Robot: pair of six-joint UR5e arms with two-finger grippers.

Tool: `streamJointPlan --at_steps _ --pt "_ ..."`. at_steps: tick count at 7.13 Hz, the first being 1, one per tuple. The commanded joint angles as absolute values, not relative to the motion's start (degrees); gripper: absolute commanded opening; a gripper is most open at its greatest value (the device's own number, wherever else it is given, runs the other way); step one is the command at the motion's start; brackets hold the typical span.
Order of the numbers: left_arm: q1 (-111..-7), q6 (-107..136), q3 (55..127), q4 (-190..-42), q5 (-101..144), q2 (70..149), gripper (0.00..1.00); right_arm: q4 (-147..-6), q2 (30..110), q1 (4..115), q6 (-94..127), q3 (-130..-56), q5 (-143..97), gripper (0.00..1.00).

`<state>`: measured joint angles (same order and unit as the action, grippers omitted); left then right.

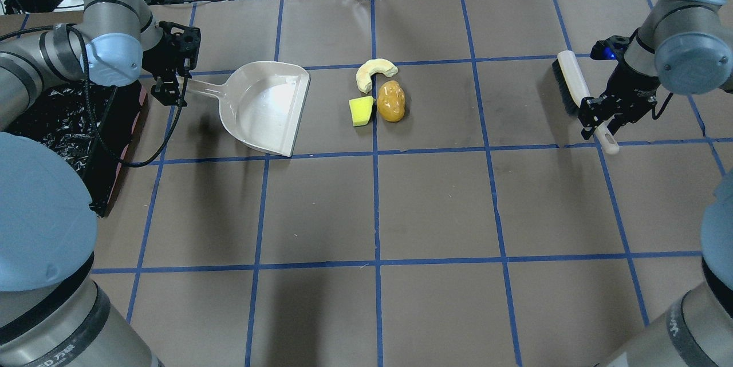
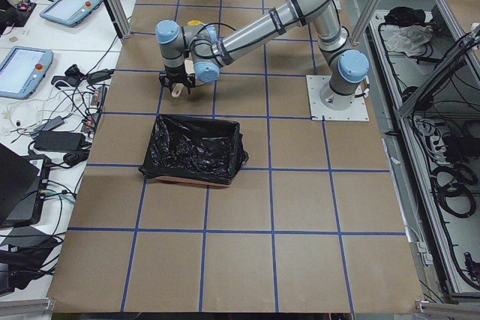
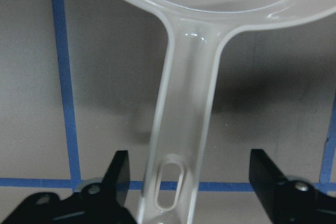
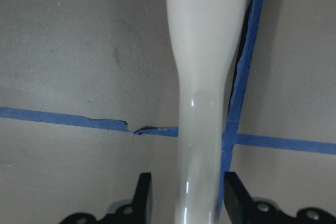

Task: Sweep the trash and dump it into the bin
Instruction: 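Close the left gripper on the dustpan handle while the right gripper grasps the brush handle, then lift the brush with the right gripper and move it behind the sponge and potato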

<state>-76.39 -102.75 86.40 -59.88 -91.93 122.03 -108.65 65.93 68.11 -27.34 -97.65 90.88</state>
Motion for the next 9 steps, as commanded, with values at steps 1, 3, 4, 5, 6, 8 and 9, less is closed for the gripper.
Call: streamJointPlan --at_steps 1,3,4,5,6,8,9 --pt "-76.55 -101.87 86.31 -59.85 -91.76 121.91 0.67 -108.98 65.92 68.12 -27.33 -97.56 91.4 0.17" --pt "-76.55 -101.78 86.31 -59.85 -91.5 121.82 0.56 -108.46 66.0 68.12 -27.33 -97.21 91.76 0.0" --pt "-76.55 -101.78 86.31 -59.85 -91.58 121.73 0.45 -108.28 66.09 68.12 -27.33 -96.86 91.84 0.0" --pt "-76.64 -101.78 86.31 -59.94 -91.41 121.29 0.15 -108.11 66.27 68.2 -27.33 -96.42 91.58 0.0" --pt "-76.99 -101.78 86.31 -59.94 -91.32 121.29 0.07 -107.84 66.36 68.99 -25.85 -95.63 91.23 0.0" --pt "-77.34 -101.78 86.31 -59.94 -91.32 121.2 0.01 -107.75 66.53 73.71 -18.67 -95.27 90.88 0.0" --pt "-77.43 -101.78 86.4 -59.94 -91.32 121.03 0.01 -107.75 66.53 75.65 -15.85 -95.27 90.53 0.0"
